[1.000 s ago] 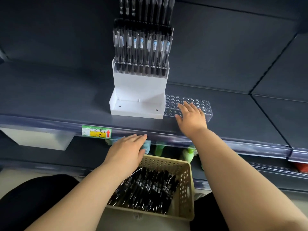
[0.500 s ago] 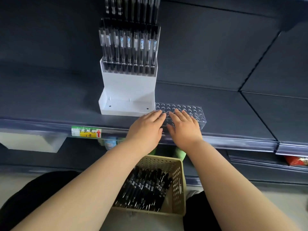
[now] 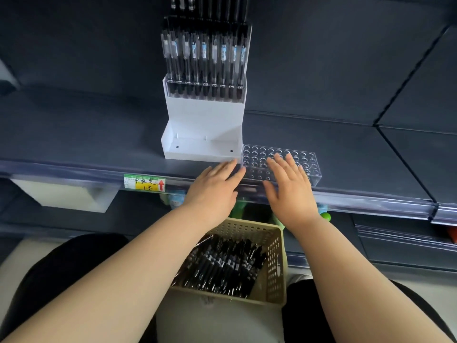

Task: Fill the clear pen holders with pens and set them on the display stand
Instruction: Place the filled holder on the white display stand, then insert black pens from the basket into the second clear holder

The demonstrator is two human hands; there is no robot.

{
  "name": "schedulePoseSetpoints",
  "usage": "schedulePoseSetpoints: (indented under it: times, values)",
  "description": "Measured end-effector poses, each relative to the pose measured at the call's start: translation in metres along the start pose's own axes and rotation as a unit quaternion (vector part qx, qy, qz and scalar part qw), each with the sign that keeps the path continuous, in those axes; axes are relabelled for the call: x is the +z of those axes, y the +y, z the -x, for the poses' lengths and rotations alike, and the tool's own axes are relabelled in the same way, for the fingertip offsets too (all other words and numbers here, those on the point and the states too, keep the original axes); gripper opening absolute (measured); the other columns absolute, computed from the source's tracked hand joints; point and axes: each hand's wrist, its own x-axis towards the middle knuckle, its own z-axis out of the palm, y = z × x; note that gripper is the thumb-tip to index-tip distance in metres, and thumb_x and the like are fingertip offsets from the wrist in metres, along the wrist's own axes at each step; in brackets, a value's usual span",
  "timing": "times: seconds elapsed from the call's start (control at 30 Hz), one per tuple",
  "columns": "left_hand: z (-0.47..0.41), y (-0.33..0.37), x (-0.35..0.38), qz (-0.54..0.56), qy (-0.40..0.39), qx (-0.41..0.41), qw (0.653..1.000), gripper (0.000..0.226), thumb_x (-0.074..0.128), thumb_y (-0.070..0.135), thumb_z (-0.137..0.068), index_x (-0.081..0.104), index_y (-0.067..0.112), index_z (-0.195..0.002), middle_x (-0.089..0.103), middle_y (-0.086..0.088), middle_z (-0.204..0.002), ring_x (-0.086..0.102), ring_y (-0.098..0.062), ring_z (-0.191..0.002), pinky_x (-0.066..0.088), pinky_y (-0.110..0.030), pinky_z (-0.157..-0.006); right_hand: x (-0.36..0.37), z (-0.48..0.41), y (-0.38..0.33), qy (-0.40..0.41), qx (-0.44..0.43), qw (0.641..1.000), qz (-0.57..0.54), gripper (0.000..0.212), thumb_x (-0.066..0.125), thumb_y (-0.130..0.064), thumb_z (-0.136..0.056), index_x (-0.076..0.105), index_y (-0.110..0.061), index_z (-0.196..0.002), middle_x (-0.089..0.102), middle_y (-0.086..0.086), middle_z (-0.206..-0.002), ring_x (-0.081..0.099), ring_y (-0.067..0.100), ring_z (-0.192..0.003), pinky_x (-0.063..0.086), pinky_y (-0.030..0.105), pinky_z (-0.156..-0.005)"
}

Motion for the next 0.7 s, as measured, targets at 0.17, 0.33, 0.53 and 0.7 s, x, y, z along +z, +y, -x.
schedulePoseSetpoints:
  times: [0.17,0.33,0.53,0.7]
  values:
    - [0.048,-0.016,0.01,0.03,-0.018,-0.037,0.999,0.052,0.035,0.029,-0.1,0.017,0.026,-0.149,0.01,0.006,-0.158,0.006,-0.012,-0.145,0.002,-0.028,-0.116,0.013,0.025,-0.015,0.041,-0.068,0.996,-0.039,0.041,0.058,-0.01,-0.088,0.054,-0.007,-0.128,0.053,0.01,-0.134,0.041,0.031,-0.131,0.035,0.045,-0.108]
    - [0.077,-0.018,0.039,0.107,-0.115,-0.132,0.979,0.041,0.043,0.029,-0.097,0.042,0.027,-0.138,0.045,0.008,-0.141,0.044,-0.016,-0.126,0.042,-0.034,-0.101,0.036,0.056,-0.029,-0.121,0.019,0.991,-0.054,0.035,0.05,-0.016,-0.091,0.053,-0.011,-0.125,0.055,0.007,-0.12,0.051,0.027,-0.111,0.046,0.037,-0.092]
    - [0.072,-0.018,0.09,0.169,-0.211,-0.225,0.936,0.035,0.051,0.026,-0.094,0.054,0.024,-0.129,0.058,0.0,-0.127,0.058,-0.02,-0.109,0.048,-0.034,-0.094,0.073,0.079,-0.028,-0.379,0.241,0.893,-0.026,0.042,0.048,-0.022,-0.095,0.043,-0.005,-0.133,0.049,0.014,-0.131,0.051,0.028,-0.118,0.042,0.032,-0.096]
    - [0.059,-0.015,0.117,0.159,-0.232,-0.269,0.921,0.033,0.052,0.026,-0.094,0.056,0.016,-0.125,0.059,-0.005,-0.122,0.058,-0.023,-0.106,0.049,-0.032,-0.091,0.097,0.083,-0.028,-0.402,0.308,0.86,-0.056,0.034,0.05,-0.021,-0.093,0.056,-0.004,-0.122,0.058,0.014,-0.123,0.055,0.027,-0.114,0.044,0.03,-0.092]
